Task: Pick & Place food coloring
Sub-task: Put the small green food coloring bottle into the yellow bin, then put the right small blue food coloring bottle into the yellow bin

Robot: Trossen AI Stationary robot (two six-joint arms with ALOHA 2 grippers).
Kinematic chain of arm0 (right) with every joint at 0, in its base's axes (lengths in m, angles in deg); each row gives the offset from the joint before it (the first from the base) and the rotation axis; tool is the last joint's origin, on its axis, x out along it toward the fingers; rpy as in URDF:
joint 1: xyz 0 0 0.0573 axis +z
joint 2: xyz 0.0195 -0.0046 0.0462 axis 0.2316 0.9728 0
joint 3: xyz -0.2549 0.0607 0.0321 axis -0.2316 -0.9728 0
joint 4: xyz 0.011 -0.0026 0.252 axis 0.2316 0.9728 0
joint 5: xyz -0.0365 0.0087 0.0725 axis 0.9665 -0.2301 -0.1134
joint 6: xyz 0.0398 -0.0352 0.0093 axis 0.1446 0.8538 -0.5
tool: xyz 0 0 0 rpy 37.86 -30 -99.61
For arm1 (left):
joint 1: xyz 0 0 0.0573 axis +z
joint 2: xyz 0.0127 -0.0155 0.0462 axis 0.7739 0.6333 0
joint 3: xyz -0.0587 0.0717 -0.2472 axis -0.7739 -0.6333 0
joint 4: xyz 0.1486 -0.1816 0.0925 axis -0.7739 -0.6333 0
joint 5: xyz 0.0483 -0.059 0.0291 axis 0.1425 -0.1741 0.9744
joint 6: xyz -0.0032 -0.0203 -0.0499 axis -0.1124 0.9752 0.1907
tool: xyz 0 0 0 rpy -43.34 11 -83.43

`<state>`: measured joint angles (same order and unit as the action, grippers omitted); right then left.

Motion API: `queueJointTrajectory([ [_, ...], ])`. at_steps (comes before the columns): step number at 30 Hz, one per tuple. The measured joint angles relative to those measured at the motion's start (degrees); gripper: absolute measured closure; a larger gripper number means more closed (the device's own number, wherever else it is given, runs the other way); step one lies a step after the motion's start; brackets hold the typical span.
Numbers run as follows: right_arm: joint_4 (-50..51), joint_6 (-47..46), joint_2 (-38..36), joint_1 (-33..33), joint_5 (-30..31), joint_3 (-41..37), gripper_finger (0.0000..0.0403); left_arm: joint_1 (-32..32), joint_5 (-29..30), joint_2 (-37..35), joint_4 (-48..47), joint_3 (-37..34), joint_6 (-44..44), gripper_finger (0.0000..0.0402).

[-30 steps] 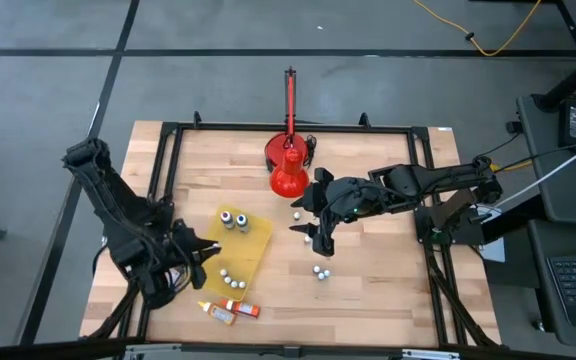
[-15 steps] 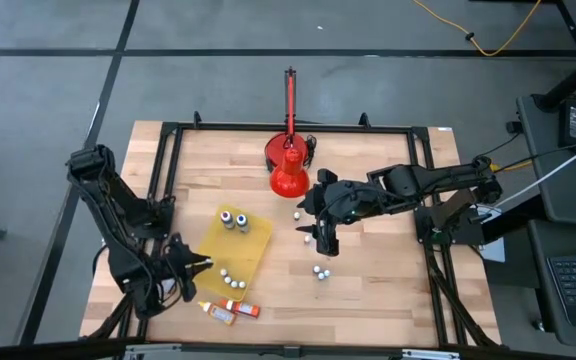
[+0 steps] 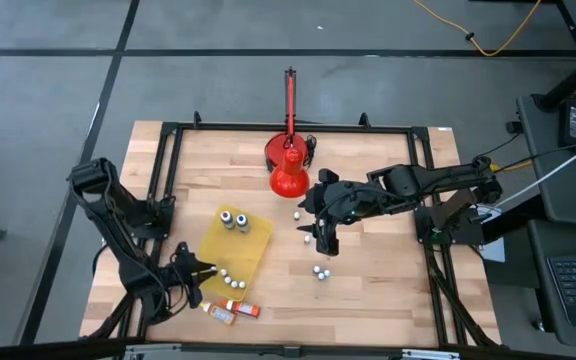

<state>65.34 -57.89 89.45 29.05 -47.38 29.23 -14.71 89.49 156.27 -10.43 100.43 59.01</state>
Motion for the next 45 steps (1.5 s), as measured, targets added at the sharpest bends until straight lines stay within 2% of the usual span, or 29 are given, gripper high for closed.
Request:
queueJointTrajectory([
  [14,0.08,-0.13,0.02,0.00,0.13,-2.69,0.0148,0.47,-1.98,6.47,2.34,0.09,6.52,0.0336],
  [22,-0.01,-0.16,0.04,0.00,0.11,-3.45,0.0148,1.19,-4.09,6.36,2.57,0.20,5.92,0.0334],
  [31,0.02,-0.09,0.04,0.00,0.09,-3.45,0.0148,1.19,-4.37,6.47,2.56,0.45,5.59,0.0303],
  [39,0.04,-0.12,0.04,0.01,0.05,-3.45,0.0148,1.20,-4.79,6.54,2.44,0.83,5.48,0.0304],
  [45,0.04,-0.16,0.04,0.02,0.04,-3.45,0.0148,1.51,-6.58,3.78,0.43,0.68,6.12,0.0295],
])
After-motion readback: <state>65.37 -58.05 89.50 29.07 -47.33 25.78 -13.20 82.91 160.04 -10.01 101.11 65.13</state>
